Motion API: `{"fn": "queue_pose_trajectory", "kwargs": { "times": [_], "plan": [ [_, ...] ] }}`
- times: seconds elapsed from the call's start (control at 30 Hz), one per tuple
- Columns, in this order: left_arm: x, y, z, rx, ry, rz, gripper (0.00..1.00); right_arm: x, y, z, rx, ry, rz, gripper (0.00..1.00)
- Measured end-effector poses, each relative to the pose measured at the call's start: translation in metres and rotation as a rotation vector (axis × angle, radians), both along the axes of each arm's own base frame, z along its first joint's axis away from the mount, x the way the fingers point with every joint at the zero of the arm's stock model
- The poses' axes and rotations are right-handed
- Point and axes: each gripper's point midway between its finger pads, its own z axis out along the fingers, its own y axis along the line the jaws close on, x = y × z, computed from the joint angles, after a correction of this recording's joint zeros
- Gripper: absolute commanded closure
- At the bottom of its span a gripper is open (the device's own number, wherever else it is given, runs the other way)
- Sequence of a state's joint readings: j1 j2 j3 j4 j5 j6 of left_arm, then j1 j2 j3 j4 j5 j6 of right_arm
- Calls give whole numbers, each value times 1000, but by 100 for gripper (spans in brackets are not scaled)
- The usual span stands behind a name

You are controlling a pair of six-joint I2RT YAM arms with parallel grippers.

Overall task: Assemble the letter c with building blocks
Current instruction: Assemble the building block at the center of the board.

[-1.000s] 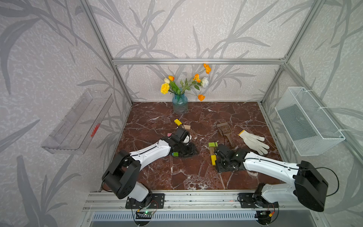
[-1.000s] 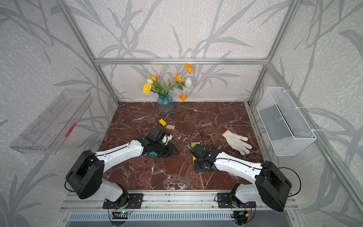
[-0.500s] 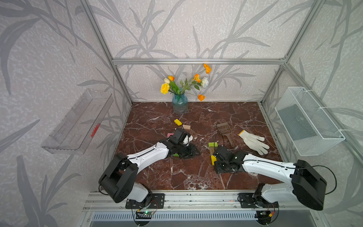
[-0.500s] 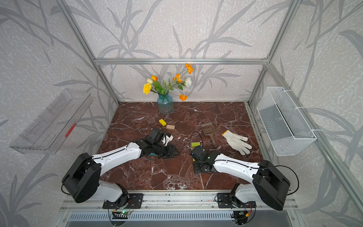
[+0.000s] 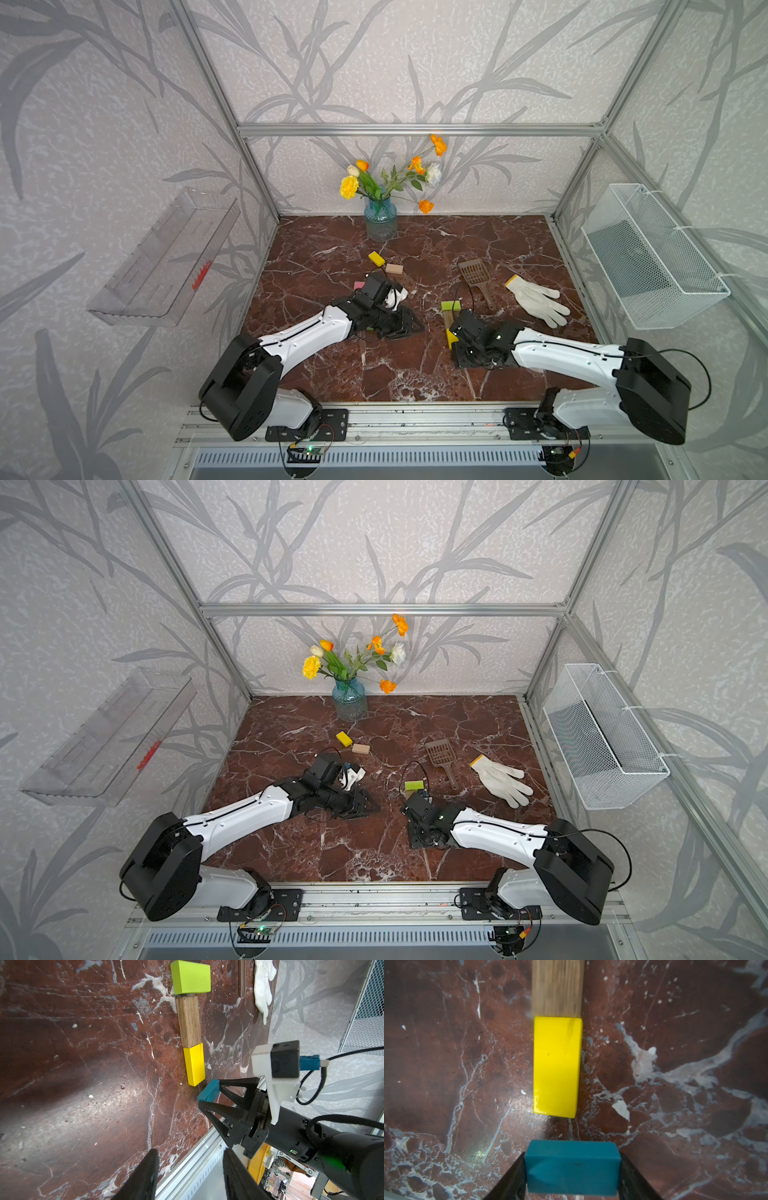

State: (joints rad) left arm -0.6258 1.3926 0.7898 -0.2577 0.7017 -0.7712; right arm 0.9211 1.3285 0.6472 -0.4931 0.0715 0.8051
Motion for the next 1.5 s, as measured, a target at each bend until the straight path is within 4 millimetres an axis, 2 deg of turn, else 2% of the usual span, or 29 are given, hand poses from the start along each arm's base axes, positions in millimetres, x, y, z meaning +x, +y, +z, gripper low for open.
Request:
{"fn": "queue_pose_trajectory", "kwargs": {
  "times": [0.33, 1.5],
  "plan": [
    [-1, 1, -3, 2, 6, -1, 49, 1, 2, -8, -16, 6, -7, 37],
    [-2, 1, -3, 2, 12, 4, 49, 11, 5, -13, -75, -16, -5, 34]
  ]
}}
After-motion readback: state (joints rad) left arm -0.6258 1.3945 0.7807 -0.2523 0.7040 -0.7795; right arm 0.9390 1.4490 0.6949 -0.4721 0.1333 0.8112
